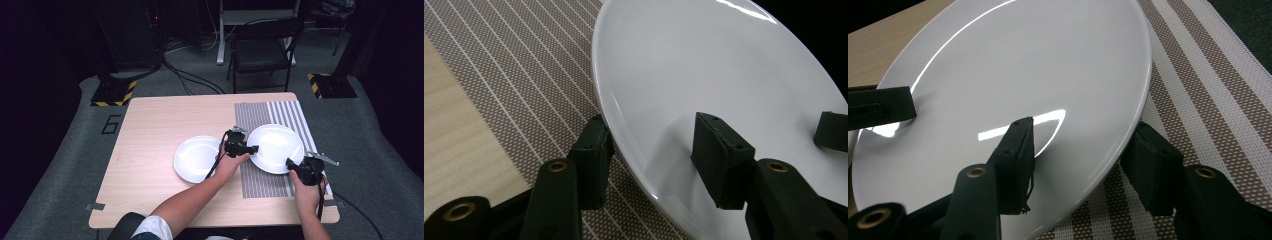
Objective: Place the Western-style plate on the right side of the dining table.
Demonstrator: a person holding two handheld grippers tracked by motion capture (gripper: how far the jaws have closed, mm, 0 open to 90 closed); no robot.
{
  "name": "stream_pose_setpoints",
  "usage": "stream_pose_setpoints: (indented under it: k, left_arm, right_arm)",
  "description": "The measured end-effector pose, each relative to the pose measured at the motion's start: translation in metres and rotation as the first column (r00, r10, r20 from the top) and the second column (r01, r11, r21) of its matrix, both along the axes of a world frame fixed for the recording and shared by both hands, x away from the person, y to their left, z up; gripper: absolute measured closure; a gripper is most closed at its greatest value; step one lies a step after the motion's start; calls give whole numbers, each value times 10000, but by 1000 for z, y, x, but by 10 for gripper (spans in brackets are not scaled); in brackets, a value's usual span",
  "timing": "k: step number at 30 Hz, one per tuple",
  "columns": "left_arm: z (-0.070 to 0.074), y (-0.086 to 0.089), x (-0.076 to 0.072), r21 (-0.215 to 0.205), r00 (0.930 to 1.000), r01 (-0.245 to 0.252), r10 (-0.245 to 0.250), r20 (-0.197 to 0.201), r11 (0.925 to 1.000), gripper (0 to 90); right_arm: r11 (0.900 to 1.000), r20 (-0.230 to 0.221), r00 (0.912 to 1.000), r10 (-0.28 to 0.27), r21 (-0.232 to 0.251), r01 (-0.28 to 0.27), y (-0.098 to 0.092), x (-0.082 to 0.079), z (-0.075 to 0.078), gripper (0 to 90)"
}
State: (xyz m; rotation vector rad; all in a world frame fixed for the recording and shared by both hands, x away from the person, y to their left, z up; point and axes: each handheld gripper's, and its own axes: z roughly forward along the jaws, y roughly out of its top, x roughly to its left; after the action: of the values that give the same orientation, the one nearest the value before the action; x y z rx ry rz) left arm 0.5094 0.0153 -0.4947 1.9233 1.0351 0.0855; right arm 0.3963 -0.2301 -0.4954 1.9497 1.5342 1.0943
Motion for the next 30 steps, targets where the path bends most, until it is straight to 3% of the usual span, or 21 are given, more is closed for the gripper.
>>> stream_pose_setpoints:
  k: [6,30]
  left_arm:
    - [1,-1,5,25,9999,-108,108,110,9999,515]
    - [-9,-3,12,74,9994,-310,311,-140,9995,519]
  right_arm:
    - [10000,-32,10000,22,25,-22,-1,6,-2,476]
    - [9999,-268,9996,6,-172,-11,-2,19,-10,477]
